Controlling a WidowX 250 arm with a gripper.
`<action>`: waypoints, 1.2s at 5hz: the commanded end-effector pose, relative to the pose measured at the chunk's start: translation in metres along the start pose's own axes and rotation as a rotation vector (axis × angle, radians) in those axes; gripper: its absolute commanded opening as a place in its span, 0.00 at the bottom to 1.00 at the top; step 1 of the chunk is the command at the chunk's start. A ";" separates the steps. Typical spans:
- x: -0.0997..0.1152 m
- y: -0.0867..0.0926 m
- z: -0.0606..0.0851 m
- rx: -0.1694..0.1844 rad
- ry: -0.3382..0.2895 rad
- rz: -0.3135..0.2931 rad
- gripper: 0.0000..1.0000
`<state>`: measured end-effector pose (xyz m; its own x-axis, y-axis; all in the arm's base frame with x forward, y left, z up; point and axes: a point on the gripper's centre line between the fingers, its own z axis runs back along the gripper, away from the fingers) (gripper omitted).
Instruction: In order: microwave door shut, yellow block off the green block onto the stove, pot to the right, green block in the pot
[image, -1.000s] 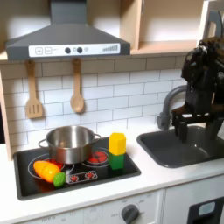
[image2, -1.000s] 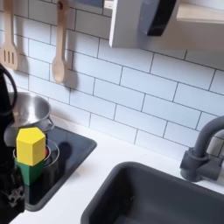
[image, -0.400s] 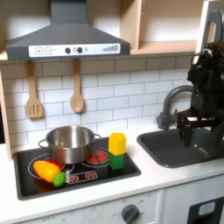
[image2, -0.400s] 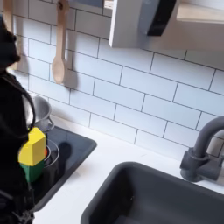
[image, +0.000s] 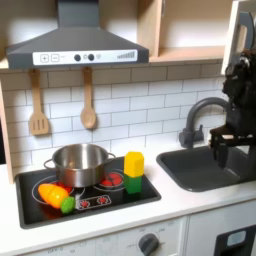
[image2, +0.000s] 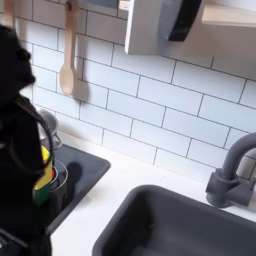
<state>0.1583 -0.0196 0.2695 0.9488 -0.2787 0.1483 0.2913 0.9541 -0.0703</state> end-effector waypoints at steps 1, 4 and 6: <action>0.013 -0.006 -0.008 -0.009 -0.011 0.001 1.00; 0.030 -0.012 -0.017 -0.025 -0.021 -0.003 1.00; 0.035 -0.022 -0.014 -0.044 -0.036 -0.023 1.00</action>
<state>0.1869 -0.0521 0.2622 0.9366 -0.2956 0.1879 0.3190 0.9414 -0.1091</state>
